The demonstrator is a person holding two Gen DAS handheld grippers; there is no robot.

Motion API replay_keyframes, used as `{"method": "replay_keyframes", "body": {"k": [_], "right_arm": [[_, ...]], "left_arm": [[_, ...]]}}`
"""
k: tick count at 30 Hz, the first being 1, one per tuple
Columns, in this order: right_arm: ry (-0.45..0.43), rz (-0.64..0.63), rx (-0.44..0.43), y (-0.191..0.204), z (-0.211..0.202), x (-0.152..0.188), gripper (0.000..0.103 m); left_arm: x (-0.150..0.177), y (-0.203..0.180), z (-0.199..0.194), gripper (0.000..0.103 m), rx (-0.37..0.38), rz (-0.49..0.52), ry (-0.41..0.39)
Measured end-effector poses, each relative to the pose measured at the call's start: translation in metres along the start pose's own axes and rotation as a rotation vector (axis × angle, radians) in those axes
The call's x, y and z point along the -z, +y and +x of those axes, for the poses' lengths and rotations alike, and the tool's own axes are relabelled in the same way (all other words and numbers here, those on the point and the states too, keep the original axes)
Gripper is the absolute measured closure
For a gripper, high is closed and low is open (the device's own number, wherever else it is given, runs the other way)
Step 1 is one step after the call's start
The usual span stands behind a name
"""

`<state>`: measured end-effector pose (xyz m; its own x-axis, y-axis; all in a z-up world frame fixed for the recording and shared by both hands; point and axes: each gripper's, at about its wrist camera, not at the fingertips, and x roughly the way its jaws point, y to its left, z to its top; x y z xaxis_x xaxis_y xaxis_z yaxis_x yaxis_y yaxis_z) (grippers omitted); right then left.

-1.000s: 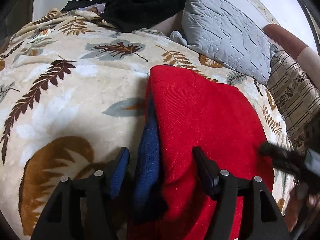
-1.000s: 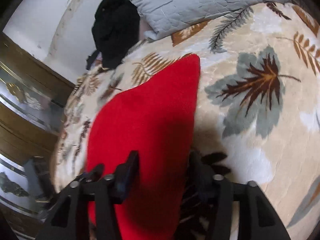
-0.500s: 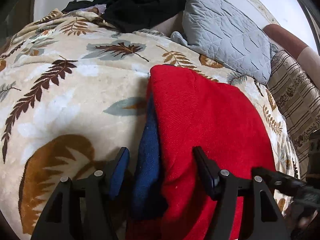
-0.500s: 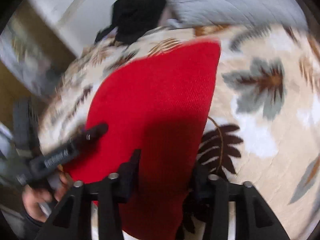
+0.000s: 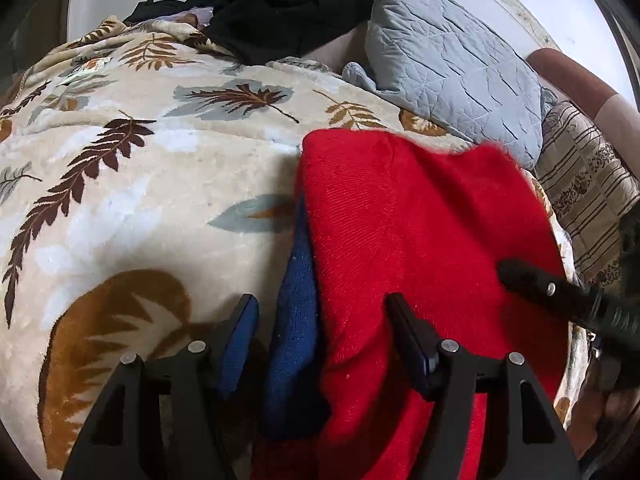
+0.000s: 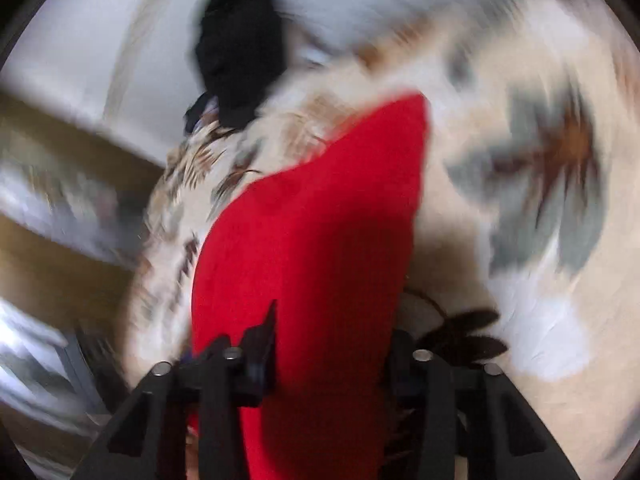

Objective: Fold small clothes

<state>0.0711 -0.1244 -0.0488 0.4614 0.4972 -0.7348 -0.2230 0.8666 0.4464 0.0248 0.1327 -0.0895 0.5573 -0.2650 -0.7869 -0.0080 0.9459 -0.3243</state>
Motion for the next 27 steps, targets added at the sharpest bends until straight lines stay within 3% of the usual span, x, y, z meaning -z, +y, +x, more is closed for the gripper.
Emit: {"method": "replay_keyframes", "body": {"k": [2, 4, 6, 9, 14, 15, 16, 18, 20, 24, 26, 27], "right_arm": [[0.014, -0.048, 0.067, 0.004, 0.007, 0.006, 0.061], [0.031, 0.049, 0.040, -0.015, 0.016, 0.005, 0.056], [0.019, 0.107, 0.000, -0.023, 0.014, 0.003, 0.045], [0.035, 0.064, -0.013, -0.017, 0.006, 0.010, 0.032], [0.074, 0.203, -0.116, -0.038, 0.011, 0.021, 0.031], [0.098, 0.195, -0.123, -0.036, 0.014, 0.022, 0.045], [0.094, 0.142, -0.082, -0.028, 0.013, 0.022, 0.052], [0.064, -0.001, 0.005, -0.003, 0.002, 0.024, 0.058], [0.066, -0.057, 0.055, 0.004, 0.005, 0.026, 0.058], [0.070, 0.029, -0.004, -0.013, 0.005, 0.026, 0.045], [0.063, 0.009, -0.008, -0.011, -0.001, 0.032, 0.036], [0.061, 0.012, -0.019, -0.013, -0.005, 0.035, 0.035]], "left_arm": [[0.000, -0.001, 0.001, 0.035, 0.007, 0.003, 0.004], [0.001, -0.002, 0.000, 0.035, 0.002, 0.011, -0.003], [0.001, -0.001, 0.000, 0.034, 0.002, 0.009, -0.001], [0.000, 0.000, 0.000, 0.035, 0.003, 0.005, 0.001], [0.000, 0.000, 0.000, 0.034, 0.000, 0.009, 0.001], [0.000, 0.001, 0.000, 0.034, 0.003, 0.010, 0.002], [0.000, 0.001, -0.001, 0.034, 0.004, 0.008, 0.001], [0.000, 0.001, 0.000, 0.034, 0.000, 0.010, 0.001], [0.000, 0.000, 0.001, 0.034, 0.001, 0.013, 0.003], [-0.002, 0.004, -0.002, 0.034, 0.023, -0.017, 0.012], [-0.008, 0.011, -0.013, 0.036, 0.092, -0.076, 0.016], [-0.013, 0.019, -0.025, 0.036, 0.168, -0.118, -0.021]]}}
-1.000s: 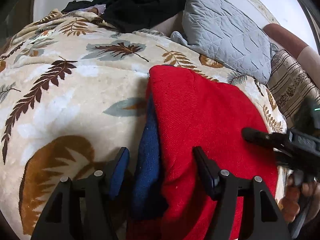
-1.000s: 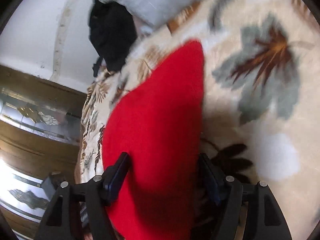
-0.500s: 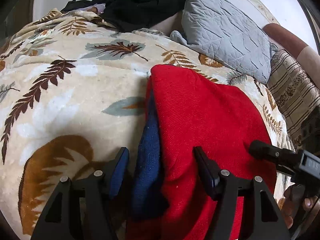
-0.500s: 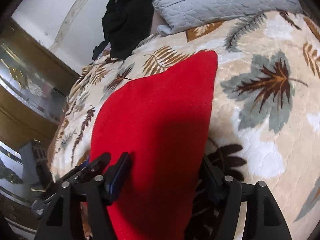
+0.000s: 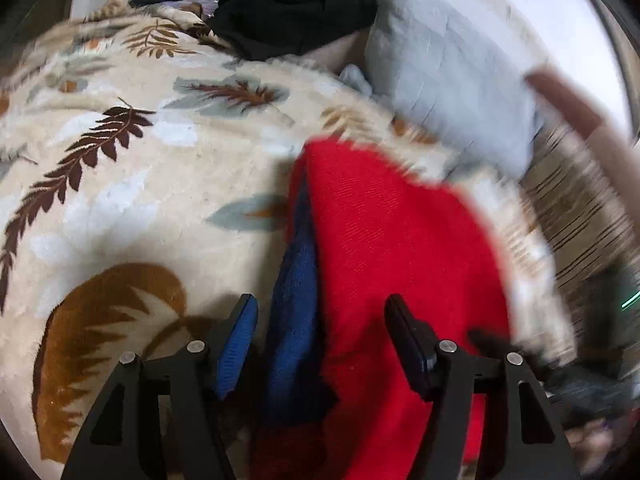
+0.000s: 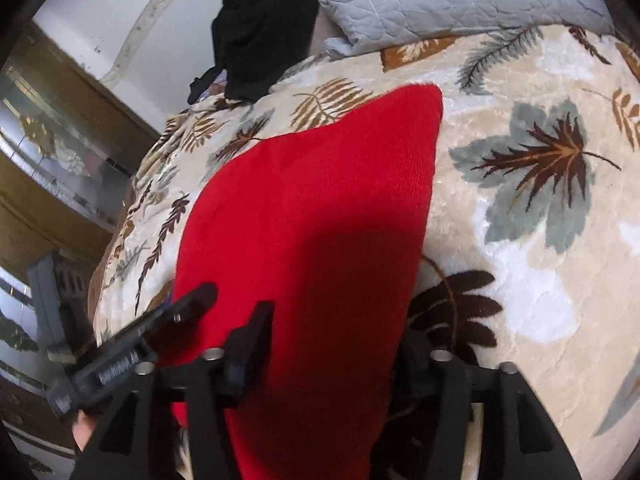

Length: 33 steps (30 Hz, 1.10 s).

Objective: Fold small clothes

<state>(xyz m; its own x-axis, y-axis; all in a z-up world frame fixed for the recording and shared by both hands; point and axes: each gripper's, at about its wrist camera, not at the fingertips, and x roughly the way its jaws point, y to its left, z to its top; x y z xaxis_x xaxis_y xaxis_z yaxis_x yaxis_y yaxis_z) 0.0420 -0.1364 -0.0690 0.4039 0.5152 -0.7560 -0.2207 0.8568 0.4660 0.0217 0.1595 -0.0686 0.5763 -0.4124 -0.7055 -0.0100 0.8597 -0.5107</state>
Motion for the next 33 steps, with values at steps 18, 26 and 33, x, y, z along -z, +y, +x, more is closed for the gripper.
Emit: {"method": "replay_keyframes", "body": {"k": [18, 26, 33], "right_arm": [[0.051, 0.013, -0.073, -0.003, 0.020, -0.025, 0.059], [-0.128, -0.300, 0.074, 0.047, -0.050, -0.055, 0.061], [-0.062, -0.080, 0.038, -0.034, -0.035, -0.089, 0.048]], "left_arm": [[-0.022, 0.009, 0.049, 0.070, 0.094, -0.019, 0.201], [-0.043, -0.049, 0.022, 0.075, 0.141, 0.077, 0.015], [-0.038, -0.070, 0.109, 0.058, -0.114, 0.126, 0.207]]}}
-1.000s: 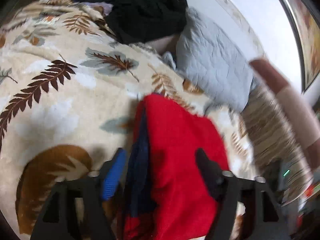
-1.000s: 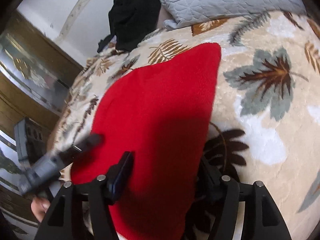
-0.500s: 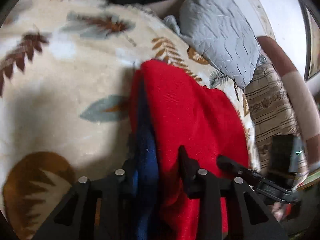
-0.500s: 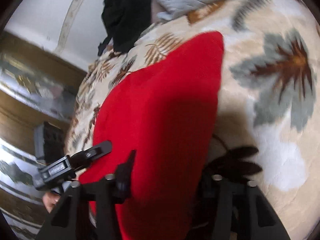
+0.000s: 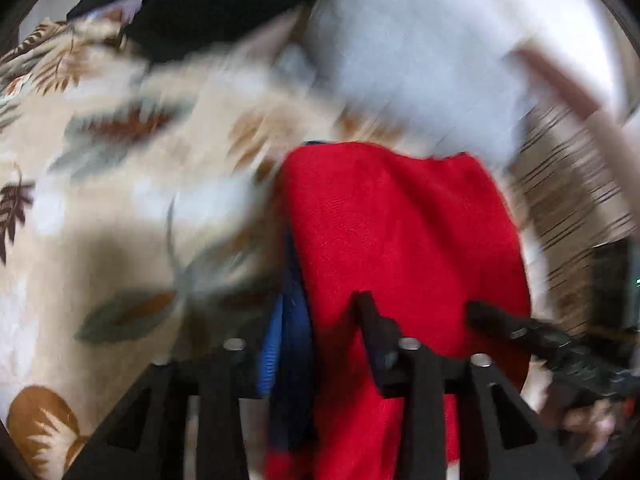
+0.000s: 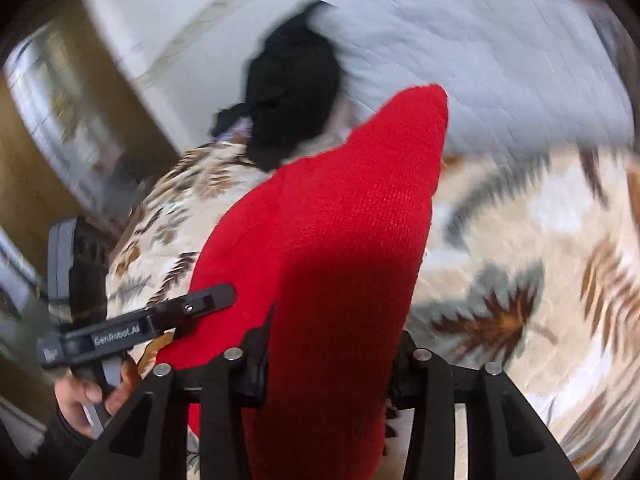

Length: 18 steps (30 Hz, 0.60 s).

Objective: Fold small clothes

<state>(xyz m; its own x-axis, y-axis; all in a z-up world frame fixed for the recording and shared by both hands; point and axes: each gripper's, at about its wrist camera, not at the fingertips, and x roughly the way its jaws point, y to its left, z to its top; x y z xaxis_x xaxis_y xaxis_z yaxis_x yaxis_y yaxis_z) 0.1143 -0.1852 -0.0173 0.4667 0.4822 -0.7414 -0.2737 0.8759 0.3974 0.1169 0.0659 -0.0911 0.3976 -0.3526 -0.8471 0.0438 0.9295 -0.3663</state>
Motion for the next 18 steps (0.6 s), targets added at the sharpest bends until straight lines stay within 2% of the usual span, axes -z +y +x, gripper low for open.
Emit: {"method": "replay_keyframes", "body": {"k": [1, 2, 4, 6, 7, 10, 13, 14, 15, 16, 18], "right_arm": [[0.070, 0.082, 0.037, -0.025, 0.019, 0.009, 0.048], [0.114, 0.125, 0.075, -0.038, 0.028, 0.016, 0.044], [0.039, 0.197, 0.002, -0.055, 0.017, 0.027, 0.038], [-0.003, 0.202, 0.015, -0.056, 0.001, 0.029, 0.037], [-0.036, 0.195, 0.038, -0.053, -0.007, 0.027, 0.037], [-0.110, 0.153, -0.003, -0.031, -0.032, 0.024, 0.037], [-0.159, 0.104, -0.094, 0.002, -0.040, 0.028, 0.034], [-0.152, 0.096, -0.107, 0.007, -0.035, 0.032, 0.025], [-0.130, 0.091, -0.101, 0.010, -0.027, 0.036, 0.021], [-0.070, 0.091, -0.070, 0.009, -0.010, 0.042, 0.021], [-0.053, 0.085, -0.023, 0.007, -0.001, 0.049, 0.021]], "left_arm": [[0.004, 0.003, 0.002, 0.041, 0.033, -0.003, -0.030], [0.007, 0.005, -0.004, 0.036, 0.022, -0.010, -0.050], [0.009, 0.007, -0.017, 0.037, -0.020, -0.005, -0.061], [0.010, 0.007, -0.031, 0.037, -0.036, 0.000, -0.084], [0.011, 0.005, -0.038, 0.037, -0.043, 0.008, -0.121], [0.022, -0.003, -0.051, 0.037, -0.058, 0.049, -0.150], [0.032, -0.010, -0.045, 0.037, -0.106, 0.086, -0.135], [0.036, -0.009, -0.039, 0.036, -0.114, 0.084, -0.116], [0.036, -0.009, -0.035, 0.036, -0.113, 0.078, -0.109], [0.039, -0.008, -0.033, 0.036, -0.100, 0.070, -0.100], [0.041, -0.010, -0.034, 0.036, -0.106, 0.075, -0.104]]}}
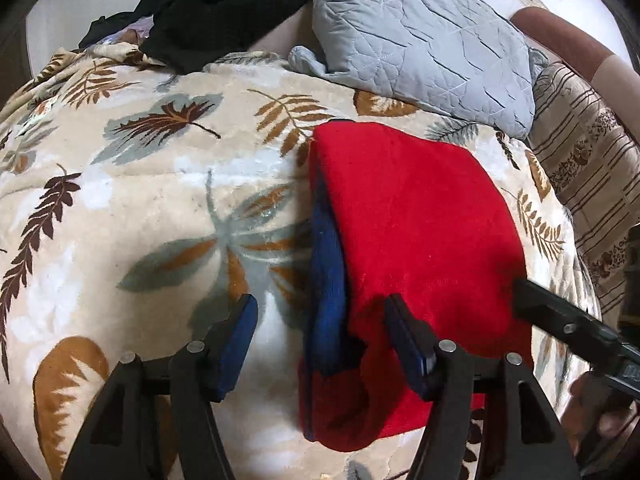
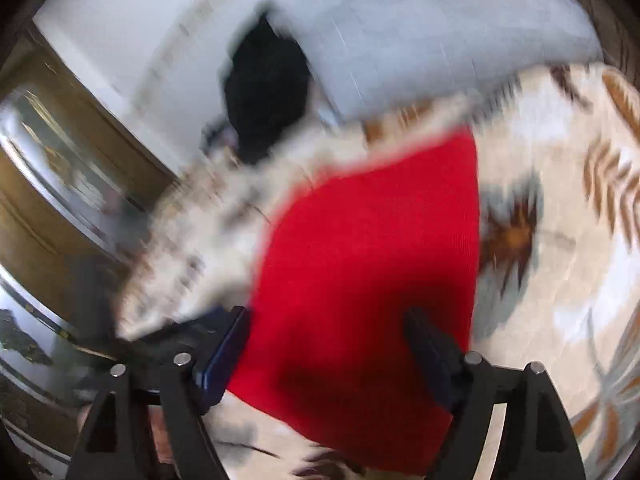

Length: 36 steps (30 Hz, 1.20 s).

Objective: Fold small clothes

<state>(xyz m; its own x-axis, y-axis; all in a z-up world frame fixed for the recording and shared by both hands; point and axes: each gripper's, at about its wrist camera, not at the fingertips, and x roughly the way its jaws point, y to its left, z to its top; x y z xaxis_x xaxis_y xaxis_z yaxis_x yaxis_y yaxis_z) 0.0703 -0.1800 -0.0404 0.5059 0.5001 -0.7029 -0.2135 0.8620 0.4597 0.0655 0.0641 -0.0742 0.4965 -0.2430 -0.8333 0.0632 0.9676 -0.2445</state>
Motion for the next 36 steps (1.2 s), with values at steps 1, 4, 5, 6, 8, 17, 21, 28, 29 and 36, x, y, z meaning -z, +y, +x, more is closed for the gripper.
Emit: {"method": "replay_keyframes", "body": {"k": [1, 4, 5, 6, 8, 17, 21, 28, 29, 36], "right_arm": [[-0.020, -0.017, 0.005, 0.007, -0.006, 0.000, 0.021], [-0.028, -0.034, -0.013, 0.019, -0.016, -0.006, 0.021], [-0.032, -0.035, -0.005, 0.019, -0.016, -0.008, 0.021], [-0.039, -0.032, 0.002, 0.017, -0.018, -0.007, 0.021], [-0.071, 0.009, 0.012, 0.008, -0.024, -0.005, 0.021], [-0.037, 0.272, -0.032, -0.069, -0.001, -0.006, 0.021], [0.099, 0.253, -0.102, -0.067, 0.036, -0.009, 0.035], [0.031, -0.032, 0.043, -0.017, -0.009, -0.047, 0.060], [0.056, -0.021, 0.047, -0.023, -0.008, -0.048, 0.059], [0.071, 0.210, 0.034, -0.082, -0.005, -0.012, 0.031]], "left_arm": [[-0.001, -0.001, 0.001, 0.036, -0.008, 0.008, -0.008], [-0.002, -0.001, 0.001, 0.036, -0.001, 0.002, -0.006], [-0.002, -0.001, 0.001, 0.036, 0.001, 0.001, -0.006], [-0.001, -0.001, 0.001, 0.036, 0.003, 0.001, -0.006], [-0.001, 0.000, 0.000, 0.036, 0.012, -0.001, -0.009], [-0.003, 0.013, 0.014, 0.026, 0.214, -0.106, 0.009], [0.003, 0.009, 0.036, 0.064, 0.250, -0.097, 0.060], [0.002, -0.011, 0.022, 0.071, 0.343, -0.140, 0.041], [0.005, -0.014, 0.031, 0.067, 0.317, -0.131, 0.075], [0.016, -0.015, 0.019, 0.041, 0.193, -0.139, 0.057]]}}
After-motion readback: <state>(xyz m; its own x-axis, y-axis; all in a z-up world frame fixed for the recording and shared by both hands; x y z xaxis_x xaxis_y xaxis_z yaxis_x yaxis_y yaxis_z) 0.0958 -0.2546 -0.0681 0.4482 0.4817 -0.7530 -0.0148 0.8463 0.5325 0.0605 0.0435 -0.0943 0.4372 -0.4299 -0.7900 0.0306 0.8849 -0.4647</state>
